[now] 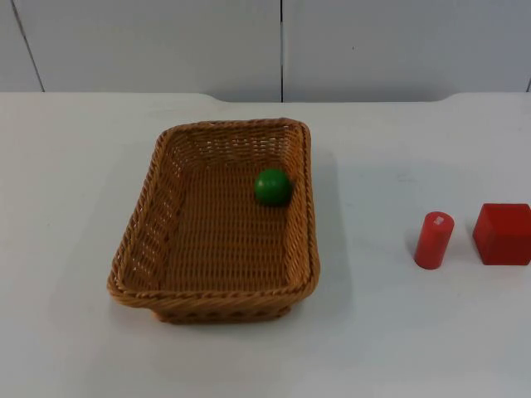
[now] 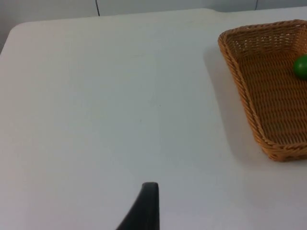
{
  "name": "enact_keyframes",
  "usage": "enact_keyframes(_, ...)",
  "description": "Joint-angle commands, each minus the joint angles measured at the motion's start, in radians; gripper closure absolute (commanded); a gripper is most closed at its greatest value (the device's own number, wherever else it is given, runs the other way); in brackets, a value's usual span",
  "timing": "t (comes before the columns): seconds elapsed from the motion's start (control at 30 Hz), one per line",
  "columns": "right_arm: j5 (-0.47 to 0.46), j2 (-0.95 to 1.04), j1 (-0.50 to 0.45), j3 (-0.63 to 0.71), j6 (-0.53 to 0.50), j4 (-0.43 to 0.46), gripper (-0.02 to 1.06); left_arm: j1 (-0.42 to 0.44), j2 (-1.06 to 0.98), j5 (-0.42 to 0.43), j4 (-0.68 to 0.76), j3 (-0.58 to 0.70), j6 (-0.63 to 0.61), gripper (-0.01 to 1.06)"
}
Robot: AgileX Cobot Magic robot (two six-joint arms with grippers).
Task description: Pick up the basket with the left hand and place the object to the left of the red cylinder into the basket with the right hand.
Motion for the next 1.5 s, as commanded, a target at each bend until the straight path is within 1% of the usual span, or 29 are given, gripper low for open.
enact_keyframes(0.0,0.001,-0.043,-0.005,0.005,0.001,-0.004,0.16,-0.005,-0.004,0.0,0.004,0.004,0.004,0.15)
enact_keyframes(0.1,0.003,-0.048,-0.005,0.005,0.001,-0.004,0.16,-0.005,-0.004,0.0,0.004,0.004,0.004,0.15)
enact_keyframes(0.27,0.051,-0.048,0.007,0.031,0.007,-0.006,0.16,-0.005,-0.004,0.0,0.004,0.004,0.004,0.15)
enact_keyframes(0.5,0.051,-0.048,0.009,0.032,0.009,-0.006,0.16,-0.005,-0.004,0.0,0.004,0.004,0.004,0.15)
enact_keyframes(0.53,0.051,-0.048,0.009,0.032,0.009,-0.006,0.16,-0.005,-0.004,0.0,0.004,0.004,0.004,0.12)
enact_keyframes(0.57,0.051,-0.048,0.009,0.032,0.009,-0.006,0.16,-0.005,-0.004,0.0,0.004,0.004,0.004,0.09)
enact_keyframes(0.6,0.051,-0.048,0.009,0.032,0.009,-0.006,0.16,-0.005,-0.004,0.0,0.004,0.004,0.004,0.02)
enact_keyframes(0.63,0.051,-0.048,0.008,0.032,0.009,-0.006,0.15,-0.005,-0.004,0.0,0.004,0.004,0.004,0.0)
enact_keyframes(0.67,0.051,-0.048,0.008,0.032,0.009,-0.006,0.15,-0.005,-0.004,0.0,0.004,0.004,0.004,0.0)
enact_keyframes(0.7,0.051,-0.048,0.008,0.032,0.009,-0.006,0.11,-0.005,-0.004,0.0,0.004,0.004,0.004,0.0)
enact_keyframes(0.73,0.051,-0.048,0.008,0.032,0.009,-0.006,0.04,-0.005,-0.004,0.0,0.004,0.004,0.004,0.0)
enact_keyframes(0.77,0.051,-0.048,0.008,0.032,0.009,-0.006,-0.01,-0.005,-0.004,0.0,0.004,0.004,0.004,0.0)
enact_keyframes(1.47,0.051,-0.048,-0.003,0.03,0.009,0.004,-0.01,-0.005,-0.004,0.0,0.004,0.004,0.004,0.0)
